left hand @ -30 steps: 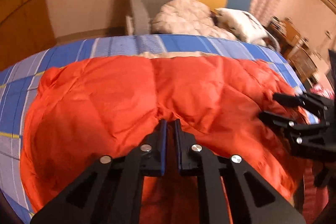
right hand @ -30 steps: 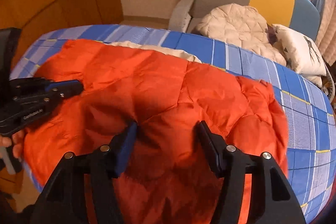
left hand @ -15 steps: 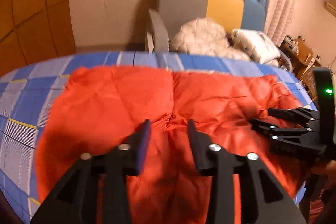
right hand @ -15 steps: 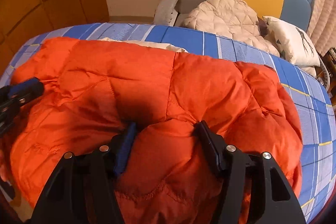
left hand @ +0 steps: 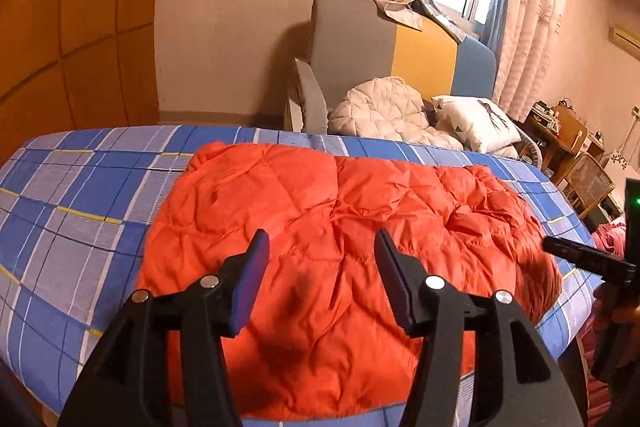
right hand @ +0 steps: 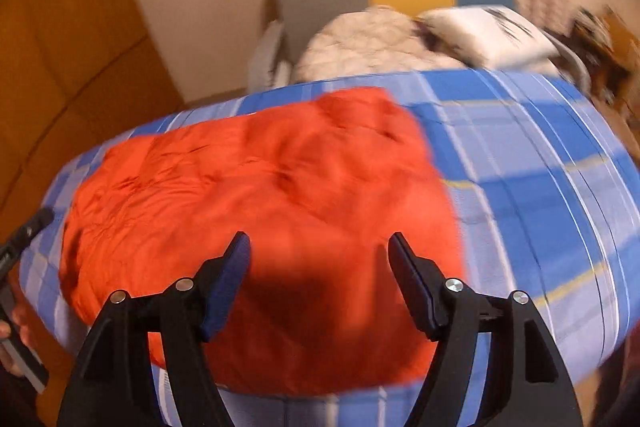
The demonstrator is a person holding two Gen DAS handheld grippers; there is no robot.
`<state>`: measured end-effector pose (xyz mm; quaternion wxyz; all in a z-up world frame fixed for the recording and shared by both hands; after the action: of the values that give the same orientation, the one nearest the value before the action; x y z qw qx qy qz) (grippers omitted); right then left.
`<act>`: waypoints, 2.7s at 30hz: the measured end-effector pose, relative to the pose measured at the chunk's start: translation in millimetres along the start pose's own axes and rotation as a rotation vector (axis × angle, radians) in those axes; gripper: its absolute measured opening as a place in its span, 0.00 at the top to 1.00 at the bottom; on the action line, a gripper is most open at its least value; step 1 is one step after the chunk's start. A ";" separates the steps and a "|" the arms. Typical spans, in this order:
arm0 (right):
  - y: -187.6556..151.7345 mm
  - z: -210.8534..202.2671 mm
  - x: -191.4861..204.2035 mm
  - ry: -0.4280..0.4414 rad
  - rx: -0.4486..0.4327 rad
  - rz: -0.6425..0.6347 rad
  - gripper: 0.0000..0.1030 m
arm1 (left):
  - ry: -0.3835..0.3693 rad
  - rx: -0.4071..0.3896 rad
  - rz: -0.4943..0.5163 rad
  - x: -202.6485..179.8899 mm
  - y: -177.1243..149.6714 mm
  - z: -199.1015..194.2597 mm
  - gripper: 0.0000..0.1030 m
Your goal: Fold large clothes
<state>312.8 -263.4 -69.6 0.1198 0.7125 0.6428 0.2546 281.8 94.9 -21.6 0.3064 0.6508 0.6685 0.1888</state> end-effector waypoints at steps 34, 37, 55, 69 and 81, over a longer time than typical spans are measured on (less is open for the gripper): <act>-55.7 13.4 -73.3 0.374 0.077 0.281 0.84 | -0.407 0.118 -0.478 176.5 -108.8 17.5 0.95; -70.7 -2.1 -78.7 0.369 0.084 0.264 0.84 | -0.405 0.134 -0.466 174.1 -116.7 3.2 0.95; -83.2 -72.5 -79.1 0.055 -0.063 0.182 0.44 | -0.097 0.007 -0.163 52.6 -92.3 -64.1 0.47; -89.0 -35.6 47.6 0.097 0.029 -0.152 0.44 | -0.052 0.097 -0.023 -58.8 -66.9 18.0 0.46; -90.8 4.6 54.8 0.038 0.086 -0.186 0.44 | 0.015 0.121 0.008 -64.8 -66.5 62.8 0.45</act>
<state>239.9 -196.0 -107.3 0.0997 0.6492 0.7187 0.2280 270.5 16.4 -100.8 0.2607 0.6695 0.6783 0.1544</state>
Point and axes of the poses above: each gripper's, at about its wrist camera, not at the fingertips, and z roughly the way its jaws point, x to its left, y to its top, the point moved 1 cm from there along z, roughly the way its jaws point, and after that the axes turned 10 degrees about x, right-handed, at the moved point
